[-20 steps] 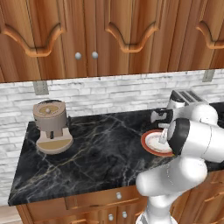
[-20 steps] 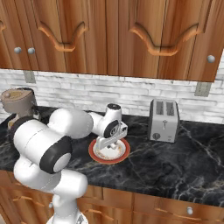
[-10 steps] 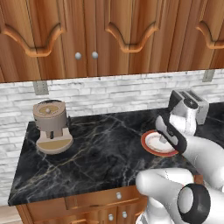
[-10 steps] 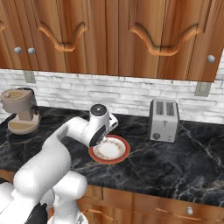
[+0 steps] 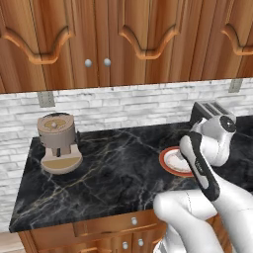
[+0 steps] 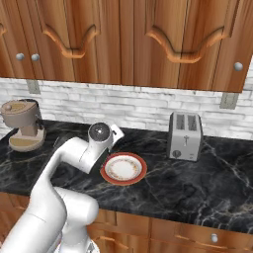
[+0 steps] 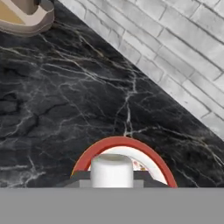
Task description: Pick up the marshmallow and place it in the cup of hot chocolate on the dining counter.
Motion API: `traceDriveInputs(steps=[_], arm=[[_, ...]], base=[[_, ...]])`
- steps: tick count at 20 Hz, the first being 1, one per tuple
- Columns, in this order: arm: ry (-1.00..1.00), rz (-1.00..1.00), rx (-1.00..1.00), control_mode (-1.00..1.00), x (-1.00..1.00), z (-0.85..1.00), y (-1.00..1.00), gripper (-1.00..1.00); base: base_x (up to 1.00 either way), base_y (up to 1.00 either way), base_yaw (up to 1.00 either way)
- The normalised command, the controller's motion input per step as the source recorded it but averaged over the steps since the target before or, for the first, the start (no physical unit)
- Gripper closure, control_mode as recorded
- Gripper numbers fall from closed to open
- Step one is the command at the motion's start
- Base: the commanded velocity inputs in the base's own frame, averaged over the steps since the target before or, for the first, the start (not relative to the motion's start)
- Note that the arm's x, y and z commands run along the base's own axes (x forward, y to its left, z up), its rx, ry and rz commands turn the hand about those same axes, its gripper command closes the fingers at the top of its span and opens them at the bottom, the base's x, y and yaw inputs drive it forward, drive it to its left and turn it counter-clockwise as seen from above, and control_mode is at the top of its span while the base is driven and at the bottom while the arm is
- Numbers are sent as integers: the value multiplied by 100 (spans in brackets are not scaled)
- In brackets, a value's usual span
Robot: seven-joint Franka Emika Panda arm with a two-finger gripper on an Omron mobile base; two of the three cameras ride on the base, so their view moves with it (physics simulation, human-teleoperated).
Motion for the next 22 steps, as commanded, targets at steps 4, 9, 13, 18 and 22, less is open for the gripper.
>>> traceDriveInputs(steps=[4, 9, 13, 18, 22], arm=[[-2, 0, 37, -100, -45, 74, 0, 100], [-11, 0, 39, -100, -54, 56, 0, 100], [-20, 0, 44, -100, -57, 28, 0, 100], [-37, 1, 32, -100, -46, 11, 11, 100], [-16, 15, 0, -100, -32, 31, 26, 100]], base=[[0, 0, 0], [0, 0, 0], [0, 0, 0], [0, 0, 0], [0, 0, 0]])
